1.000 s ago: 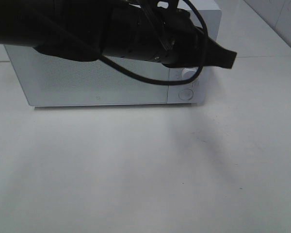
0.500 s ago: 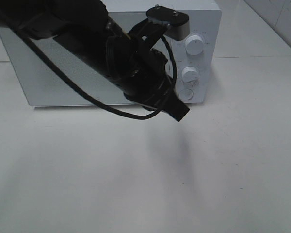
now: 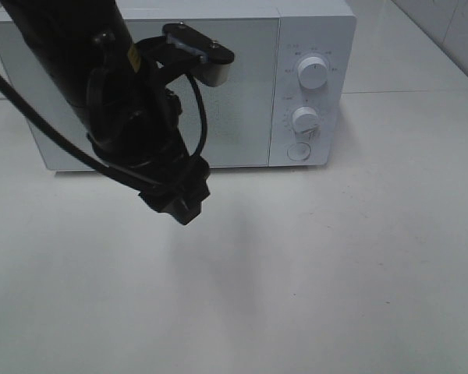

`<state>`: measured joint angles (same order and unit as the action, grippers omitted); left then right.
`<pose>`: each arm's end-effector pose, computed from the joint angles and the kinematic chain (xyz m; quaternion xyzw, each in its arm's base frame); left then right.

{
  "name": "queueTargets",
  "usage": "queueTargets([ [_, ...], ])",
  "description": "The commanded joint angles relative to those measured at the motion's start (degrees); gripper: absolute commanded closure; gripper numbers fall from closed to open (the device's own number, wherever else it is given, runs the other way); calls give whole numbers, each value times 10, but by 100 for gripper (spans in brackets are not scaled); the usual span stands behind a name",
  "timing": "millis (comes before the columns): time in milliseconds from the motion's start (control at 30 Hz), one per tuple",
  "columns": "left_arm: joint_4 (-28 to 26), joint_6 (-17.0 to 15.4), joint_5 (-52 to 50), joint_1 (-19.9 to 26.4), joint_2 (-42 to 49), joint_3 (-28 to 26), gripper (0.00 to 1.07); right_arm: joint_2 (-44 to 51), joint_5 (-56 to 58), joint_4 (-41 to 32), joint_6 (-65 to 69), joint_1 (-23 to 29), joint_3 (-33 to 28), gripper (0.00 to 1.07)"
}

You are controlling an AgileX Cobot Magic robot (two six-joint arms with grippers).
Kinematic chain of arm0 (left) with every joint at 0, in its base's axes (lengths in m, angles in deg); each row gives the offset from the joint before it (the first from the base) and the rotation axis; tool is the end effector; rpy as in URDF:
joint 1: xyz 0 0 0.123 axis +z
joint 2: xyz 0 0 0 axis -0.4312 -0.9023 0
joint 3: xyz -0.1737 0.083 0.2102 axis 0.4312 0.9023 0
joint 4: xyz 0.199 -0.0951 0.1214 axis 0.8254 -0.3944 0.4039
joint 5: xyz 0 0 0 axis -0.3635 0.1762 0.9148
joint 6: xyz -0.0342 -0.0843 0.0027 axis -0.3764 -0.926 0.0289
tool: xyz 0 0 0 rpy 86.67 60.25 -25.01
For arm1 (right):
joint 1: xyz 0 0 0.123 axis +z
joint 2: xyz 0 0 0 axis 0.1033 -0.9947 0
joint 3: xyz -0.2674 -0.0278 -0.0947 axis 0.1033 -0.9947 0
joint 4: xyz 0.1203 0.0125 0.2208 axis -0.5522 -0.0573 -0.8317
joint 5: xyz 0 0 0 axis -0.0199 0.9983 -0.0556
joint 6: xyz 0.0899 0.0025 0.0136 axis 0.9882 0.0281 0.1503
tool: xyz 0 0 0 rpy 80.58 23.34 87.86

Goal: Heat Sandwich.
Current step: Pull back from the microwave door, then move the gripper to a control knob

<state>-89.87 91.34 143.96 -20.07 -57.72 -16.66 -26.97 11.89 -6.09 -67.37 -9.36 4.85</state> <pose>0.2410 -0.2461 0.2568 0.4415 0.8877 -0.0428 0.1233 -0.0053 0.0007 0.2803 0.0417 0.8446 -0.0026 0.5338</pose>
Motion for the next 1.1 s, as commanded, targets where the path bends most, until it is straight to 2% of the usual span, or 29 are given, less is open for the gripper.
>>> queueTargets([
  [33, 44, -44, 62, 0, 11, -2, 24, 15, -3, -1, 5, -4, -1, 60],
  [133, 62, -56, 97, 5, 15, -2, 24, 15, -3, -1, 5, -4, -1, 60],
  [233, 60, -59, 131, 43, 28, -2, 25, 15, -3, -1, 5, -4, -1, 60],
  [267, 60, -59, 131, 43, 28, -2, 25, 15, -3, -1, 5, -4, -1, 60],
  [433, 32, -56, 154, 146, 76, -2, 25, 15, -3, -1, 5, -4, -1, 60],
  [467, 32, -56, 154, 146, 76, -2, 25, 15, -3, -1, 5, -4, -1, 60],
  [500, 15, -56, 154, 187, 98, -1, 25, 15, -3, -1, 5, -4, -1, 60],
  [533, 7, -56, 154, 207, 112, 2, 25, 15, -3, -1, 5, -4, -1, 60],
  [600, 0, -54, 154, 242, 137, 14, 25, 15, -3, -1, 5, -4, -1, 60],
  [633, 0, -54, 154, 242, 137, 14, 25, 15, -3, -1, 5, -4, -1, 60],
  [667, 0, -54, 154, 276, 169, 36, 25, 15, -3, -1, 5, -4, -1, 60],
  [733, 0, -54, 154, 308, 202, 66, 25, 15, -3, -1, 5, -4, -1, 60],
  [767, 0, -54, 154, 308, 202, 66, 25, 15, -3, -1, 5, -4, -1, 60],
  [800, 0, -55, 154, 334, 237, 107, 25, 15, -3, -1, 5, -4, -1, 60],
  [867, 0, -59, 154, 358, 280, 152, 25, 15, -3, -1, 5, -4, -1, 60],
  [900, 0, -62, 149, 369, 327, 193, 25, 15, -3, -1, 5, -4, -1, 60],
  [933, 0, -62, 149, 369, 327, 193, 25, 15, -3, -1, 5, -4, -1, 60],
  [1033, 0, -81, 130, 372, 397, 256, 25, 15, -3, -1, 5, -4, -1, 60],
  [1067, 0, -93, 120, 372, 443, 295, 25, 15, -3, -1, 5, -4, -1, 60],
  [1100, 0, -93, 120, 372, 443, 295, 25, 15, -3, -1, 5, -4, -1, 60],
])
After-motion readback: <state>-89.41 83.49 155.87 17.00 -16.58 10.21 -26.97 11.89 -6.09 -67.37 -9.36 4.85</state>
